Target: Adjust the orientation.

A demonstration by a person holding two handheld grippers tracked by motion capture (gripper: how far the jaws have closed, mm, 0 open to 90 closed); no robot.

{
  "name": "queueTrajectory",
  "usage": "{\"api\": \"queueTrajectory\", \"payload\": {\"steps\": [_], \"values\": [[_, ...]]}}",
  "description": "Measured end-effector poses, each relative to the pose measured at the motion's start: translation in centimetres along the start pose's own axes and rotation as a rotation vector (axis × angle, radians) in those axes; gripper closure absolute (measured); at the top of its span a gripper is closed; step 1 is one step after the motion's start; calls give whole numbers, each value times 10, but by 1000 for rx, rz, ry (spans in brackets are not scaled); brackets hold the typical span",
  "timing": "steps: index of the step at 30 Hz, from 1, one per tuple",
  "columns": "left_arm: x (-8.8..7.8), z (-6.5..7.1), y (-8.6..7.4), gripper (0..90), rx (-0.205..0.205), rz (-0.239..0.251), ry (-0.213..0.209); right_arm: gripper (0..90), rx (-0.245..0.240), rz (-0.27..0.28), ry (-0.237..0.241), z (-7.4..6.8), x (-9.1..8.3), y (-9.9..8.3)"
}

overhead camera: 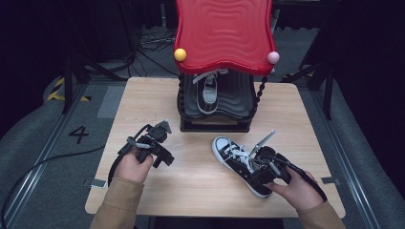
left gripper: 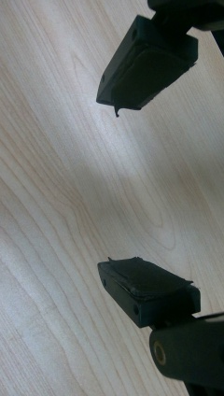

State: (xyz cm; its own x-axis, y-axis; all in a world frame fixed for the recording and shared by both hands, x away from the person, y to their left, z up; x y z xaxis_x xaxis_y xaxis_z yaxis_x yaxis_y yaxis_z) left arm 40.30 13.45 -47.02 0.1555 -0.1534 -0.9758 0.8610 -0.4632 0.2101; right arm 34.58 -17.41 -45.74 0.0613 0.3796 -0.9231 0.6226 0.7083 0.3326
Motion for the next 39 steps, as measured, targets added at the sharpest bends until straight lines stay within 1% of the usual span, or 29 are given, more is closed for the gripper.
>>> {"api": "queueTrajectory", "payload": {"steps": [1,2,3,6,8,9,10,14,17,18,19,20,21,22,23,25,27,29,30,31,32,33,34,35,36,39], "values": [[0,0,0,172,3,-2,-2,639,3,3,-15,2,0,0],[0,0,0,172,3,-2,-2,639,3,3,-15,2,0,0],[1,0,0,172,1,-2,-2,637,12,11,-24,5,0,1],[1,1,0,172,4,-7,-2,606,11,17,-27,8,1,2],[2,1,0,173,3,-7,1,592,24,21,-34,11,7,3],[2,1,0,173,0,-6,1,586,27,20,-27,11,14,4],[2,1,0,173,0,-7,0,587,27,19,-27,11,16,5],[3,0,0,173,0,-7,-4,597,7,4,-27,9,30,9],[2,-3,0,172,-17,0,5,612,0,-9,-46,10,40,12],[2,-3,0,172,-17,0,5,612,0,-9,-46,10,40,12],[2,-5,-1,172,-22,2,5,622,2,-12,-59,10,46,13],[2,-5,-1,172,-22,2,5,622,2,-12,-59,10,46,13],[2,-6,-1,172,-30,5,6,633,0,-12,-69,11,49,14],[2,-6,-1,173,-33,7,9,643,5,-7,-94,12,49,16],[1,-8,-1,172,-32,6,15,638,8,14,-94,12,49,19],[1,-8,-1,172,-32,4,13,647,4,16,-99,11,49,20],[2,-8,-2,172,-39,2,12,676,5,24,-104,12,49,21],[3,-8,-1,172,-36,0,14,707,9,35,-110,13,49,23],[3,-8,-1,172,-36,0,14,707,9,35,-110,13,49,23],[3,-8,-2,172,-36,-1,14,730,9,34,-119,13,50,24],[4,-8,-2,172,-33,-3,16,733,5,52,-133,15,53,28],[4,-7,-2,173,-32,-8,15,736,8,52,-122,15,55,29],[4,-8,-2,173,-30,-9,16,749,20,44,-130,16,60,29],[4,-8,-2,174,-30,-9,16,746,23,49,-136,17,61,30],[4,-8,-2,173,-30,-10,14,746,15,57,-137,17,61,31],[5,-8,-2,173,-31,-13,12,747,15,53,-145,17,62,31]]}}
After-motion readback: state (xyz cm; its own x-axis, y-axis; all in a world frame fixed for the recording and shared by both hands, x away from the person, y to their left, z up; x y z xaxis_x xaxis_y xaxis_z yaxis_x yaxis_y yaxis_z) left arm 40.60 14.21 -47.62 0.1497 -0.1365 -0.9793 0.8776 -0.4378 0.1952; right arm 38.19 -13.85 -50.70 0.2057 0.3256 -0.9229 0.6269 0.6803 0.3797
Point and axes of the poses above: each handheld gripper's, and its own axes: x roughly forward along the jaws, y roughly out of its top, z roughly to its right, the point moved 8 cm from there along x, roughly forward along the jaws, and after that the axes turned 4 degrees about z, right-handed, at the moved point
